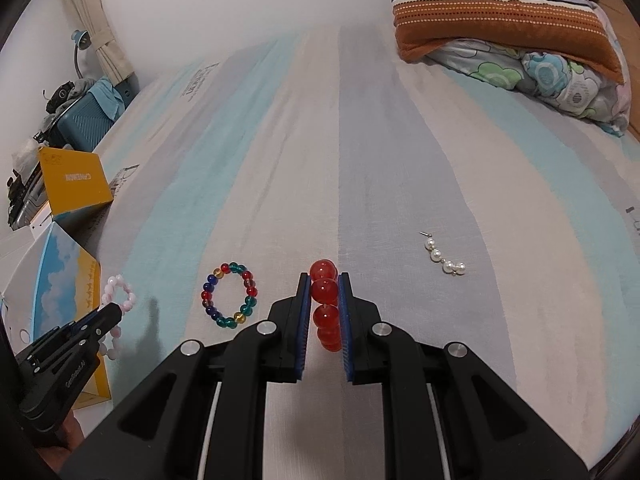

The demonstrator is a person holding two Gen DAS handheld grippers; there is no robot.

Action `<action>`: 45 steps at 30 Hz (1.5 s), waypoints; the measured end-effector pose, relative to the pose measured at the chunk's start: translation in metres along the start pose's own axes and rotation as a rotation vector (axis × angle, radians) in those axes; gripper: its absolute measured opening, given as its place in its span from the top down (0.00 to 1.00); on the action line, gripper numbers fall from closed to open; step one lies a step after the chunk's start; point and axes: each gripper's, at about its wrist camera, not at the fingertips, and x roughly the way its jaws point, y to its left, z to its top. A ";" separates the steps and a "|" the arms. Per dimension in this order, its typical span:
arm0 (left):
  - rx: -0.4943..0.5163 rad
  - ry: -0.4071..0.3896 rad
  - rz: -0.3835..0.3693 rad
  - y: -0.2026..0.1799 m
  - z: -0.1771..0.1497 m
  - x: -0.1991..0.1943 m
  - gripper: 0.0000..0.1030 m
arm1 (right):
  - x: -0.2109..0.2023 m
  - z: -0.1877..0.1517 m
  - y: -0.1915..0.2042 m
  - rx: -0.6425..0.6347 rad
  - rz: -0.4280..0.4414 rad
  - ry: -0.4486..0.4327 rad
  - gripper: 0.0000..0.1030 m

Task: Organize jewelry
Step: 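Carry the red bead bracelet in the right tool while the left tool carries the white bracelet into the box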

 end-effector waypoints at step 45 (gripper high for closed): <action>-0.128 -0.160 0.160 0.166 -0.004 -0.154 0.90 | -0.094 -0.010 0.245 -0.271 0.191 -0.083 0.88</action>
